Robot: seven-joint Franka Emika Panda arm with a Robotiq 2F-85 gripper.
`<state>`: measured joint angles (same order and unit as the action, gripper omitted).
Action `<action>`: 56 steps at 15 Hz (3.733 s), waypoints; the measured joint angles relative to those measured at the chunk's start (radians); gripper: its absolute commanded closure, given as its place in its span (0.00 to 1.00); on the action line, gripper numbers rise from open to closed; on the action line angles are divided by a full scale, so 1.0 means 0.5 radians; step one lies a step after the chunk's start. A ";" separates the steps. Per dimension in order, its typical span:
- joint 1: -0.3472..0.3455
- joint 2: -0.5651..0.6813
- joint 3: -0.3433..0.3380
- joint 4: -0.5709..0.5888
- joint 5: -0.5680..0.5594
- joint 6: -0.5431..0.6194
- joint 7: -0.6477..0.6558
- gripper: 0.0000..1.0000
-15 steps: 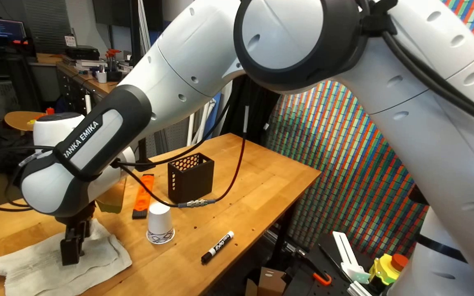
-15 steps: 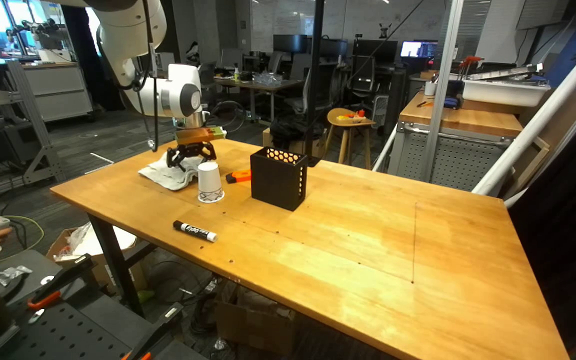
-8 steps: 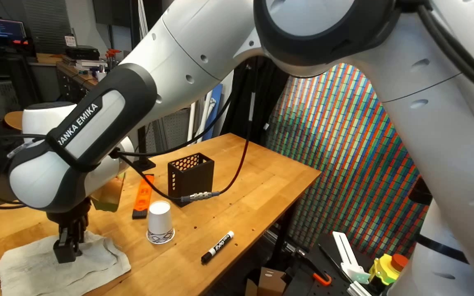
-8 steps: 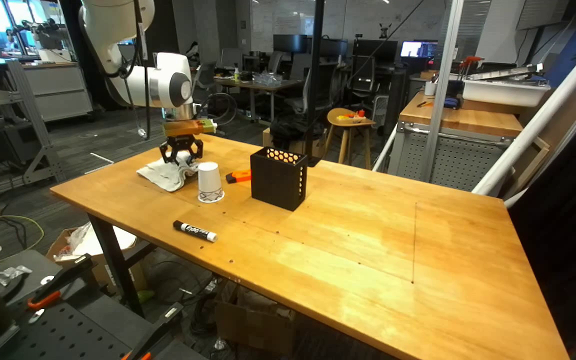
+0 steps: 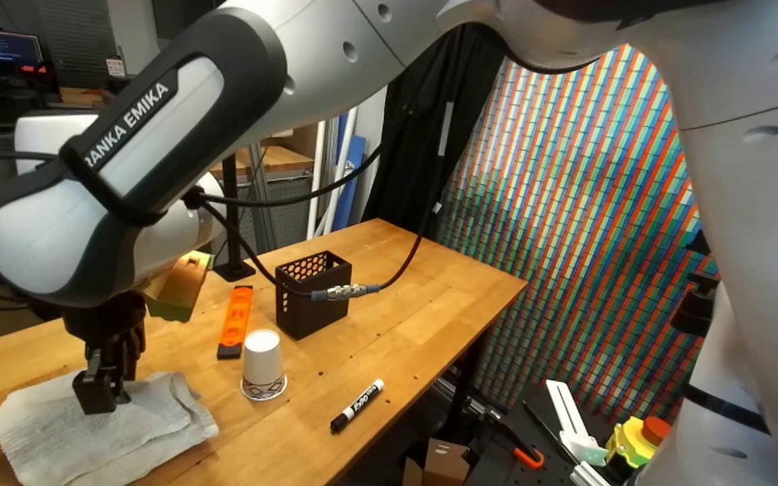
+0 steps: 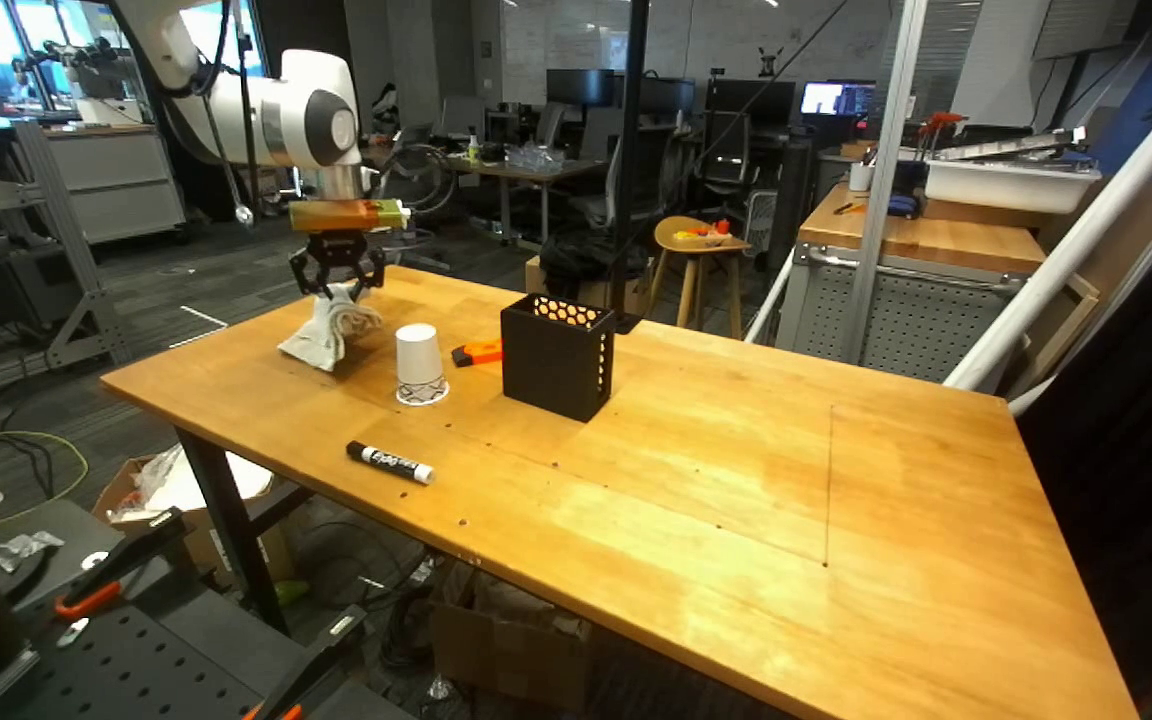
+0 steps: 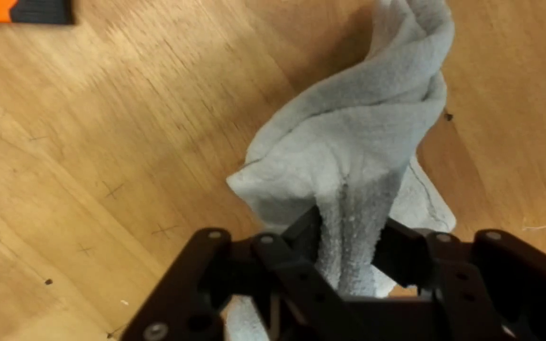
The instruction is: Pick up the cloth and put it in the box
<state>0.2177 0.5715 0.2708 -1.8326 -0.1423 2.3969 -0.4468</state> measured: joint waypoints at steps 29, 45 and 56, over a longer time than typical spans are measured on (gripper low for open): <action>-0.567 -0.709 -0.520 -0.222 0.010 -0.283 -0.151 0.95; -0.543 -0.430 -0.519 -0.207 0.166 -0.267 0.432 0.95; -0.556 -0.354 -0.561 -0.131 0.176 -0.264 0.518 0.95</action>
<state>-0.0605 0.3946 -0.0096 -1.8980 -0.0544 2.2648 -0.1879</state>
